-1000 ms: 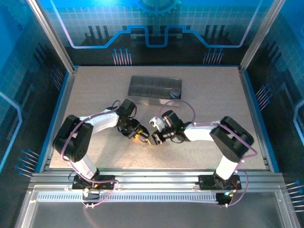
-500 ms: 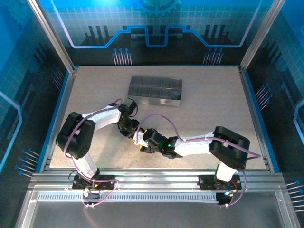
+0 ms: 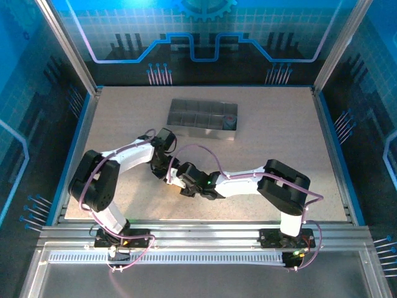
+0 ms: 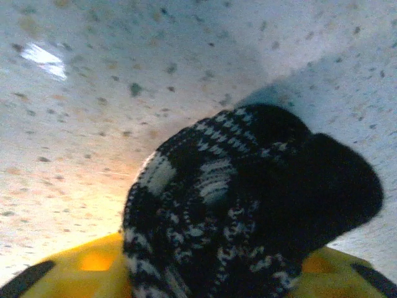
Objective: Roll the socks
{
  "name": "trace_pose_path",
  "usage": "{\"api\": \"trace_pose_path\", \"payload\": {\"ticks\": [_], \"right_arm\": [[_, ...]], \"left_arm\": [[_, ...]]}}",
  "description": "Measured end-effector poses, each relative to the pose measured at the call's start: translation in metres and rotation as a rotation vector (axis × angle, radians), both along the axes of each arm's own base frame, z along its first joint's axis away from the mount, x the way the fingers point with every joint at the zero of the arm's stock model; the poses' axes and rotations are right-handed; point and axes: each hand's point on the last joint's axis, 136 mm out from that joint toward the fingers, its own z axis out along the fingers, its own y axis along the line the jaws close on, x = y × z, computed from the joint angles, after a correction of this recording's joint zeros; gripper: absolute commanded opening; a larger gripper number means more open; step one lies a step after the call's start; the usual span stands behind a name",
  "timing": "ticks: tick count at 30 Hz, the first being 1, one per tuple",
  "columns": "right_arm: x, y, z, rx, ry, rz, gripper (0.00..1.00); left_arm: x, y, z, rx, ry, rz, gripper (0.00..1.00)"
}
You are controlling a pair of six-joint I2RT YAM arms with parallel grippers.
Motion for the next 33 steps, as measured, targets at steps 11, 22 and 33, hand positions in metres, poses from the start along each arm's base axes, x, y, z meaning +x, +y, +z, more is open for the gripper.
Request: {"api": "trace_pose_path", "payload": {"ticks": [11,22,33], "right_arm": [[-0.012,0.012,0.000,0.143,0.220,0.030,0.00],[-0.016,0.015,-0.004,0.173,0.316,0.015,0.00],[-0.016,0.013,-0.006,0.154,0.334,-0.027,0.00]], "left_arm": [[0.006,0.008,0.007,0.006,-0.031,0.096,0.99],[-0.007,0.014,-0.003,0.077,0.089,0.067,0.93],[-0.019,0.011,-0.019,0.090,0.159,-0.017,0.47]]}}
